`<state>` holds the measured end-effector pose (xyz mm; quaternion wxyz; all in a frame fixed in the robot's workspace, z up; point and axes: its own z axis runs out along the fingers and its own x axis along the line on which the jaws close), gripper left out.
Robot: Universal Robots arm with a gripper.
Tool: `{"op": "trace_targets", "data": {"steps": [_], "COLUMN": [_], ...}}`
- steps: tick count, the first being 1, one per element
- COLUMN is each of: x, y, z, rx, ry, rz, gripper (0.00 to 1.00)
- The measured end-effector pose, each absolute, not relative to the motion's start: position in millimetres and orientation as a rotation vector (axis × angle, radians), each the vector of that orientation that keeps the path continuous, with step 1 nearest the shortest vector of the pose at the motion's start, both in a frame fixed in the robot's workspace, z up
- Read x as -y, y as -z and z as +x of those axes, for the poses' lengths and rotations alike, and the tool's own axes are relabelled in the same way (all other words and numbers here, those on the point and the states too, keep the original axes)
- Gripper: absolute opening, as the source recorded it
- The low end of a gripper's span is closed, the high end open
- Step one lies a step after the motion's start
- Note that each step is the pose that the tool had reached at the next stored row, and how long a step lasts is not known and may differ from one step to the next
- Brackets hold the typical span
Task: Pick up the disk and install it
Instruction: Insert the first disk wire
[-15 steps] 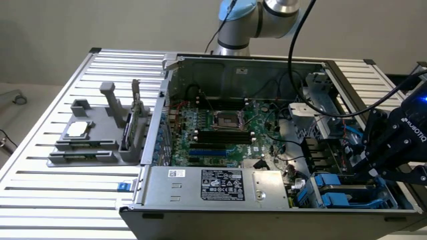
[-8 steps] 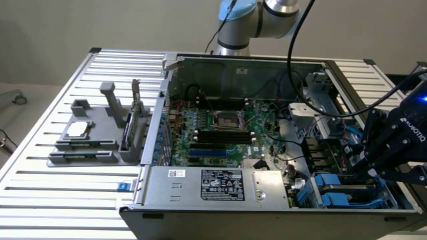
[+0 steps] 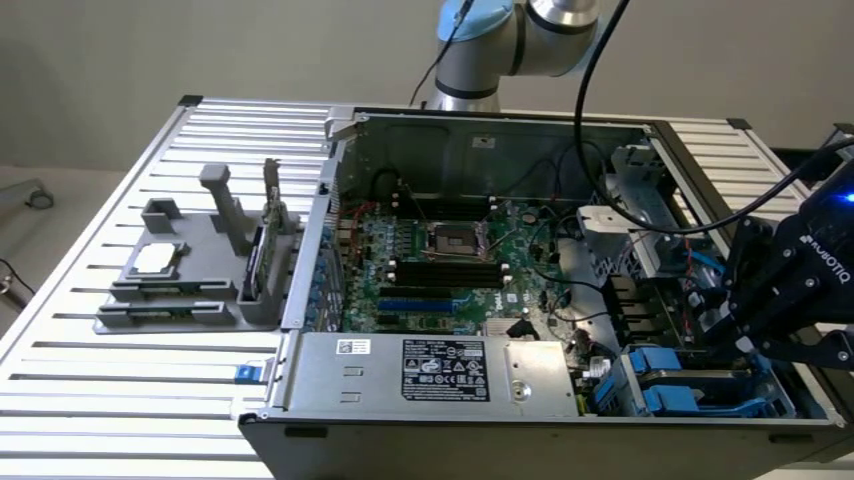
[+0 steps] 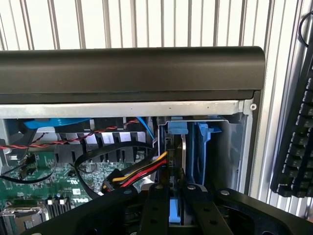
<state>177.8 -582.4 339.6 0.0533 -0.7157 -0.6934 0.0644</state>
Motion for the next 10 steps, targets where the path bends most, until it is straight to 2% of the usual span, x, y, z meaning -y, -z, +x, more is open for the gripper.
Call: {"op": "trace_targets", "data": {"steps": [10], "x": [582.4], "y": [-339.6], "z": [177.8], "rx": [2.109], "ry": [-0.188], "rz": [-2.176], "gripper": [0.16]}}
